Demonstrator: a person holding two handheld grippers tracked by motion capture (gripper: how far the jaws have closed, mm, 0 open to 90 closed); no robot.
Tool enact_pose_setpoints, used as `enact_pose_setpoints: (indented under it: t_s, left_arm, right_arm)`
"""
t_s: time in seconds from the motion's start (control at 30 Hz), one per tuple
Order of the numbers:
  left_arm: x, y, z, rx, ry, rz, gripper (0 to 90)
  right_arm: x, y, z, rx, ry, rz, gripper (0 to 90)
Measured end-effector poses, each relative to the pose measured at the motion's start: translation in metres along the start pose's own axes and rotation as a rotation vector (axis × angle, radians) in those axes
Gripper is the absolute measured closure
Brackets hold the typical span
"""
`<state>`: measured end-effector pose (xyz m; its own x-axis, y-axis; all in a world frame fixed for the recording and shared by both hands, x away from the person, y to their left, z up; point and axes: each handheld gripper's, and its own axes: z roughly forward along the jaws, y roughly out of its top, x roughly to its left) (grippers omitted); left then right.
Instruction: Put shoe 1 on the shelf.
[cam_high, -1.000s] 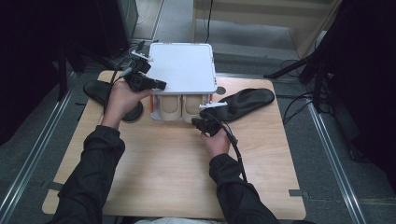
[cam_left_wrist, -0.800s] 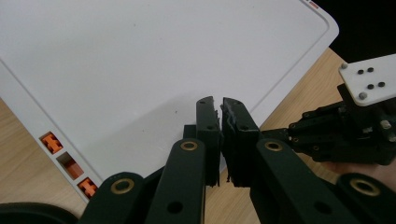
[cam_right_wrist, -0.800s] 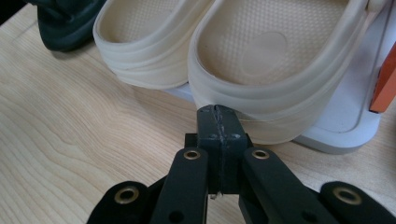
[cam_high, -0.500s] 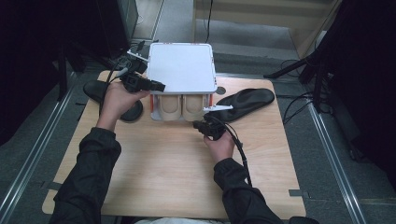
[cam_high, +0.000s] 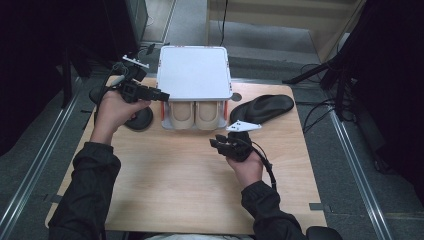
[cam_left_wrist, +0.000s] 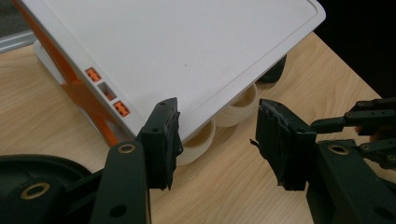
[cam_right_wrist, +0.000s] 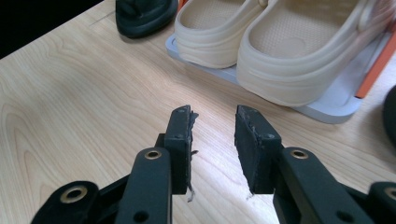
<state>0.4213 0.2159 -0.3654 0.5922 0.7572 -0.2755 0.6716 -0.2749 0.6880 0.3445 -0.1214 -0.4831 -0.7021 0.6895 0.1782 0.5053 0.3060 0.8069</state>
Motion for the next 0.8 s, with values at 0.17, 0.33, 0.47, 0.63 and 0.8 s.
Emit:
enact_pose_setpoints:
  t_s: [0.17,0.33,0.47,0.63,0.8]
  left_arm:
    - [0.002,-0.01,-0.007,-0.022,0.022,-0.006,48.1]
    - [0.005,-0.017,-0.014,-0.027,0.027,-0.018,47.9]
    - [0.005,-0.024,-0.017,-0.038,0.038,-0.001,48.8]
    - [0.008,-0.034,-0.02,-0.042,0.046,-0.018,53.4]
    - [0.012,-0.047,-0.023,-0.059,0.068,-0.016,63.5]
  right_arm:
    - [0.0,-0.002,-0.01,0.016,0.025,0.044,57.6]
    - [0.002,-0.003,-0.022,0.024,0.042,0.034,49.0]
    - [0.004,-0.006,-0.03,0.026,0.07,0.04,46.4]
    - [0.006,-0.01,-0.033,0.007,0.063,0.004,46.8]
    - [0.009,-0.012,-0.038,-0.006,0.088,0.026,46.7]
